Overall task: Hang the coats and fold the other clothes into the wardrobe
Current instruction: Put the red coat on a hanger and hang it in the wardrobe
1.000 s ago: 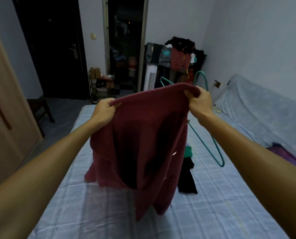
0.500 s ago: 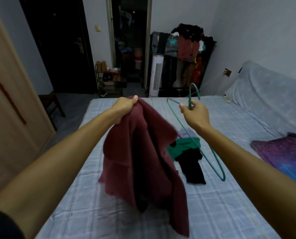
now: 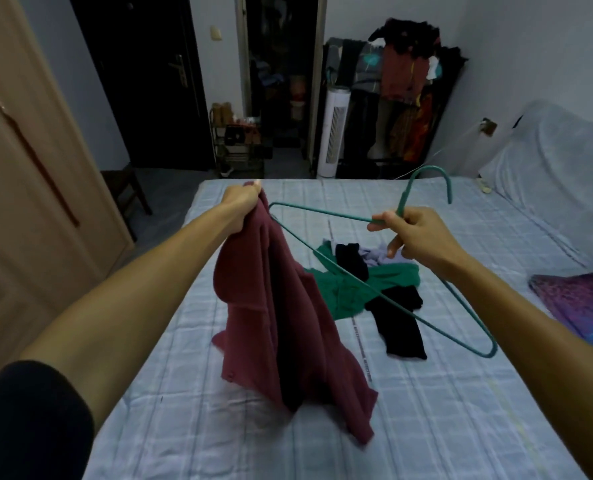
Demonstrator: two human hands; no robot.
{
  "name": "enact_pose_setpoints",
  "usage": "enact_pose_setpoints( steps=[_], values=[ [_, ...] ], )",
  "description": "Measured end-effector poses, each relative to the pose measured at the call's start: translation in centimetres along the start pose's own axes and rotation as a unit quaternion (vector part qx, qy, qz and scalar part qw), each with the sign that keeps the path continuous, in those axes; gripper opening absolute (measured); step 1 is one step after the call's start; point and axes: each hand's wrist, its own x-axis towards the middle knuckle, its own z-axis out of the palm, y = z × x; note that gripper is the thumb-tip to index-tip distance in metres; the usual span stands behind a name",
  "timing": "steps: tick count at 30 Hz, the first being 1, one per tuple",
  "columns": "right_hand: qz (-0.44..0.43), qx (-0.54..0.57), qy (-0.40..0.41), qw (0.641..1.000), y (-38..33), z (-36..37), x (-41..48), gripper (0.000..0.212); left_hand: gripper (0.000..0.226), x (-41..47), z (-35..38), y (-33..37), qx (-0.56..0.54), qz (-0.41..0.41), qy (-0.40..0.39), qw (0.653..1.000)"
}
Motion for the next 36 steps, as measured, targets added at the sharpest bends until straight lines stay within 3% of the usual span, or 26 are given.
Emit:
enact_pose_setpoints(
  steps=[5,11,17,23,26,29,31,36],
  values=[
    [0.005,0.039,0.029,0.999,0.6,-0.4,0.3,0.025,0.040,1.1,-1.3,-0.4,0.011,0.014,0.027,0.999],
    [-0.022,-0.050,-0.038,0.998,0.5,1.7,0.2,0.023,0.035,1.5,0.3,0.0,0.045,0.067,-0.031,0.996],
    [-0.037,-0.072,-0.029,0.996,0.7,4.2,0.7,0.021,0.023,0.7,2.6,1.5,0.039,0.107,-0.057,0.992],
    [-0.055,-0.091,0.013,0.994,2.6,11.7,-0.3,0.018,0.029,-1.5,7.2,2.0,-0.016,0.130,-0.150,0.980],
    [-0.034,-0.027,0.093,0.995,3.2,13.0,-0.9,0.020,0.032,-2.3,7.7,1.4,-0.002,0.152,-0.199,0.968],
    [-0.040,0.040,0.155,0.986,2.3,11.7,-0.4,0.023,0.029,-2.5,6.7,0.2,0.098,0.236,-0.224,0.940],
    [-0.052,0.051,0.165,0.984,1.8,11.6,-0.3,0.024,0.028,-2.6,6.4,-0.5,0.224,0.316,-0.218,0.896],
    [-0.023,0.089,0.186,0.978,2.9,13.1,-0.8,0.022,0.049,-1.5,4.9,-3.5,0.408,0.337,-0.233,0.816]
  ],
)
